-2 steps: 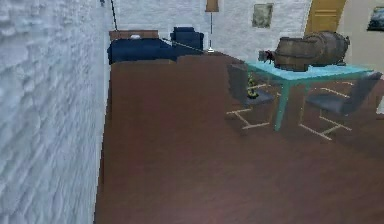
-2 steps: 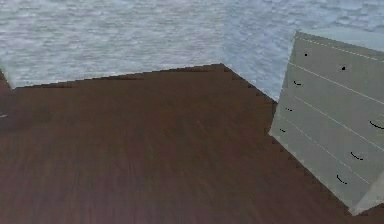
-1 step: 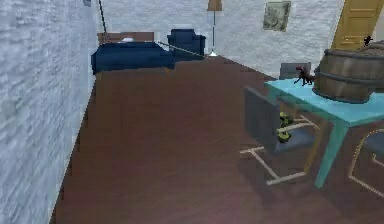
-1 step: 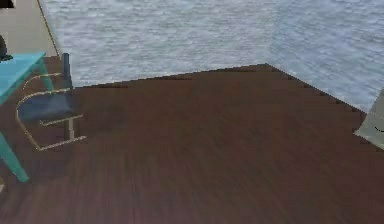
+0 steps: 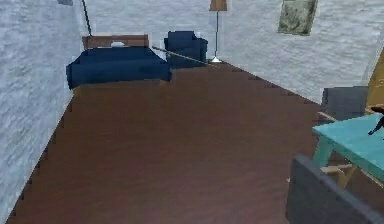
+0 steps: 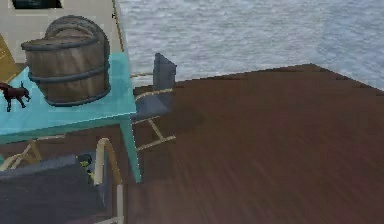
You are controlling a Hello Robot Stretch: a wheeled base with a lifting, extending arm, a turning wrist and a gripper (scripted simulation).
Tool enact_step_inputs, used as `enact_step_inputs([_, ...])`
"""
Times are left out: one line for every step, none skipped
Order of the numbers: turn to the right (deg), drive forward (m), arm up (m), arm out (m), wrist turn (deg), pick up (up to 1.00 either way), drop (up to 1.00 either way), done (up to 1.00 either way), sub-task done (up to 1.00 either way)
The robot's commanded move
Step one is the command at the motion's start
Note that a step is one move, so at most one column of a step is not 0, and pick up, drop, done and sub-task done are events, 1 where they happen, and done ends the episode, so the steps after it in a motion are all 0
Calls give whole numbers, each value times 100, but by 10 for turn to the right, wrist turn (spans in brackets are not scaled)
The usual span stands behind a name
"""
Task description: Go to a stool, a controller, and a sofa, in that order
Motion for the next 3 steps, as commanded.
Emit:
enact_step_inputs([-30,0,0,0,0,0,0,0,0])
enact_step_inputs([0,90,0,0,0,0,0,0,0])
enact_step_inputs([300,0,0,0,0,0,0,0,0])
